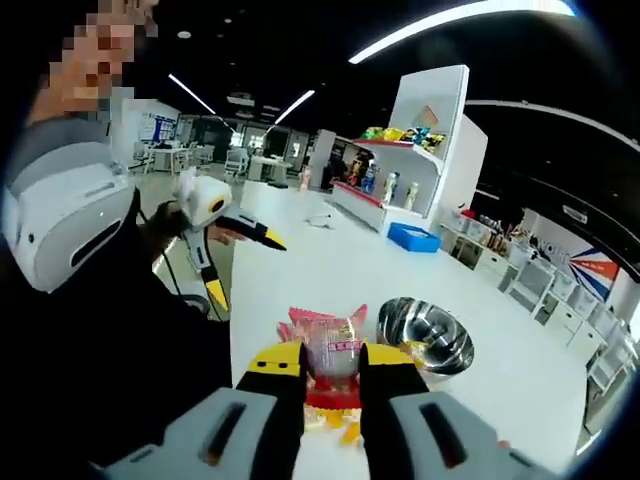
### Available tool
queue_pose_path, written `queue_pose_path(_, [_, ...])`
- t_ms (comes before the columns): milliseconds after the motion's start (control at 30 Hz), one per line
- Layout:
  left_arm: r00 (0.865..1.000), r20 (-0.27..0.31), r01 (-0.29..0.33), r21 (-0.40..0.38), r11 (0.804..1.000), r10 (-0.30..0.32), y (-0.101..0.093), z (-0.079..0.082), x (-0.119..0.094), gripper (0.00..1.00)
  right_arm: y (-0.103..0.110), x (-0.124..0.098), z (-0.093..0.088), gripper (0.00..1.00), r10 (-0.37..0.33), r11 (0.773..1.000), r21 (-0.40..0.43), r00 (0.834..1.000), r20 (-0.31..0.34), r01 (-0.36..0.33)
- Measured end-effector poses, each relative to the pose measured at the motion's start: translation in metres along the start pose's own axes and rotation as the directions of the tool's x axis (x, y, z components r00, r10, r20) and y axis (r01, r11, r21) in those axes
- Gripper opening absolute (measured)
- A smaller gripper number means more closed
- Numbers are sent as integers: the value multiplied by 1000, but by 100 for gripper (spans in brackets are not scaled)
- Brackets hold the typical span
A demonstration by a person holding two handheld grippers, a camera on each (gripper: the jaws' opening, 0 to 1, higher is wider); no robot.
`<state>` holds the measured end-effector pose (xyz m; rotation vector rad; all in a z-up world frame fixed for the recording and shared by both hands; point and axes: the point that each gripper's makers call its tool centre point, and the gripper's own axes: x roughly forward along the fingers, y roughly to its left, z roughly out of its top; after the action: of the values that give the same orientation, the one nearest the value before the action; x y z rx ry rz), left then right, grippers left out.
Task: Pick up the marshmallows scattered on the table and place them into the bowl on the table
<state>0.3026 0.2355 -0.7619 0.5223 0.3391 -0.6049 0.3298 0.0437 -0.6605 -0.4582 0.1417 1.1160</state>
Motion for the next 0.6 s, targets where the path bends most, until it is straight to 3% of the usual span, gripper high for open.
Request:
queue_pose_path(267, [1000, -1, 4, -5, 1000, -4, 2, -2, 1, 90, -62, 37, 19, 17, -75, 997, 14, 997, 28, 75])
queue_pose_path(600, [1000, -4, 3, -22, 1000, -3, 6, -8, 2, 90, -119, 97, 10, 17, -159, 987, 6, 985, -60, 160])
